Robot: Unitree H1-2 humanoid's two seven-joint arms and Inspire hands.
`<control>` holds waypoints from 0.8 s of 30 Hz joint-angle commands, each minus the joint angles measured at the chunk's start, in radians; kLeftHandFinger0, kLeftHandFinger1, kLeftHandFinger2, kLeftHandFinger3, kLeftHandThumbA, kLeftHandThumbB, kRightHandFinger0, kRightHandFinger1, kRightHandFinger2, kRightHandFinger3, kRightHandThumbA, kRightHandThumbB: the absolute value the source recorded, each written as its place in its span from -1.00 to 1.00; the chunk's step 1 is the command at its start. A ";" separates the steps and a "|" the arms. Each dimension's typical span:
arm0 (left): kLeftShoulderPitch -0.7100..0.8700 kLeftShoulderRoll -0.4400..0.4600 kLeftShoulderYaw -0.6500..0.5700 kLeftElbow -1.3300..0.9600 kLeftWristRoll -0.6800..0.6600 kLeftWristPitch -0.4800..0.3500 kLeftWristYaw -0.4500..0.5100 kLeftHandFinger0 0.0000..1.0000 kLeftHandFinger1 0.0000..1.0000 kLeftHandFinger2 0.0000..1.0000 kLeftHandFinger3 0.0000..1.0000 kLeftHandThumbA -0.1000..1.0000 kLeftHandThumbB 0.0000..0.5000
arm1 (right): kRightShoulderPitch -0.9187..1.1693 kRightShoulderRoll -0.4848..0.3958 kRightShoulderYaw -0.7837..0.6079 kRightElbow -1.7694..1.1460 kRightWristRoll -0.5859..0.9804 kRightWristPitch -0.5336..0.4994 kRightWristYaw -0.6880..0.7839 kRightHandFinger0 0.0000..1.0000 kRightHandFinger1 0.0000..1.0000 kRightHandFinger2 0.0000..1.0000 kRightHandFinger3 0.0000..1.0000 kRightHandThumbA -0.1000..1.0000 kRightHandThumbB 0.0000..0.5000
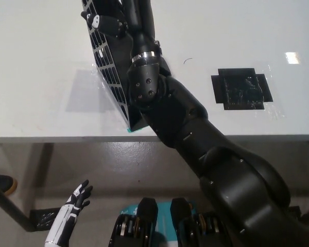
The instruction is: A notebook is kept standing on the table on the right hand side and a black shelf is kept on the left hand side and the robot uses its right hand to grab the notebook and places it in the shelf
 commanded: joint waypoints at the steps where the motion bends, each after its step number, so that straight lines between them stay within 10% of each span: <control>1: -0.001 0.017 -0.006 -0.030 0.002 0.000 -0.013 1.00 1.00 1.00 1.00 1.00 -0.37 | -0.064 -0.006 0.014 -0.012 -0.005 -0.061 -0.030 1.00 1.00 1.00 1.00 1.00 0.34; 14: -0.005 0.017 0.001 -0.020 0.004 -0.021 -0.003 1.00 1.00 1.00 1.00 1.00 -0.37 | 0.045 -0.213 -0.013 -0.780 -0.010 0.092 0.192 1.00 1.00 1.00 1.00 1.00 0.12; 24: -0.010 0.026 -0.001 -0.020 0.018 -0.017 -0.003 1.00 1.00 1.00 1.00 1.00 -0.29 | 0.397 -0.368 -0.058 -1.687 0.224 0.362 0.384 1.00 1.00 1.00 1.00 1.00 0.57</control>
